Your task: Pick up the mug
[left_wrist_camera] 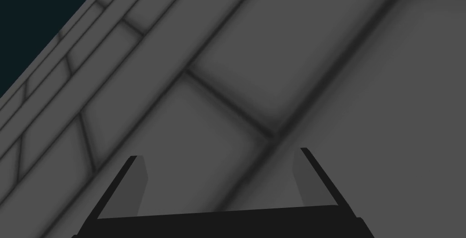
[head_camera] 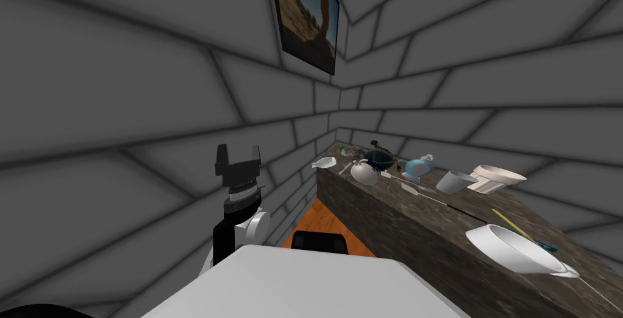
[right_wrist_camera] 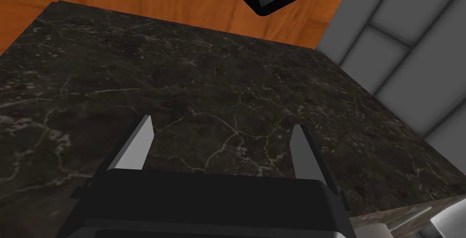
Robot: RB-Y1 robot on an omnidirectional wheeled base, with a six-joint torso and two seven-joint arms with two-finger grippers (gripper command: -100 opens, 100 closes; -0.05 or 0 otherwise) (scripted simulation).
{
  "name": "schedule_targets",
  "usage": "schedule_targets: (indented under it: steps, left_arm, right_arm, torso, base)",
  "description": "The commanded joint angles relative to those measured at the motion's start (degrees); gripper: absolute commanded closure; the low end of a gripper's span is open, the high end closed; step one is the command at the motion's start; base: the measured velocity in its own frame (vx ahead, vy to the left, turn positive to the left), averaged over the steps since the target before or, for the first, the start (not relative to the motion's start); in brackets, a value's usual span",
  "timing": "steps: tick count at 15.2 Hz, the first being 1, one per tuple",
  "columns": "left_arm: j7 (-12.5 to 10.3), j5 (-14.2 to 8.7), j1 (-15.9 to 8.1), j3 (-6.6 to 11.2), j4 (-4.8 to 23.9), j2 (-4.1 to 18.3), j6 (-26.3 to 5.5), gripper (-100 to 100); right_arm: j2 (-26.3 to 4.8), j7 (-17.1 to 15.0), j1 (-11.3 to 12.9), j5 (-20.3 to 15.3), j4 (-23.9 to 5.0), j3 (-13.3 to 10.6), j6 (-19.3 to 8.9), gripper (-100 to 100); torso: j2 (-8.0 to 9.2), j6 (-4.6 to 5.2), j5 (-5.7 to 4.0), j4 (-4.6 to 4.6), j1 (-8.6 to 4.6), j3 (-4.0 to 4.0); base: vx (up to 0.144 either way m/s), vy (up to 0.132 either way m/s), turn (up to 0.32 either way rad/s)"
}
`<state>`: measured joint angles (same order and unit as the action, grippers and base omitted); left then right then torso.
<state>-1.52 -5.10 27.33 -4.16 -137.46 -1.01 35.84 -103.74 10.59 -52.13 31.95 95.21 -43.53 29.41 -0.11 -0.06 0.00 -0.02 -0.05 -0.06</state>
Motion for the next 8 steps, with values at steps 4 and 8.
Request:
schedule_targets:
  steps: [4, 8]
  left_arm:
    - [0.00, 0.00, 0.00, 0.00, 0.00, 0.00, 0.00, 0]
    - [0.00, 0.00, 0.00, 0.00, 0.00, 0.00, 0.00, 0]
  right_arm:
    - [-5.99, 1.11, -1.90, 3.45, -1.50, -1.72, -0.17, -100]
    - [-9.97, 1.17, -2.68, 5.11, -2.80, -3.06, -0.39, -100]
  torso:
    - [-0.02, 0.02, 0.01, -0.01, 0.02, -0.01]
    - [-0.01, 0.00, 0.00, 0.00, 0.02, -0.01]
  base:
    - [0.029, -0.009, 0.100]
    - [0.019, -0.014, 0.140]
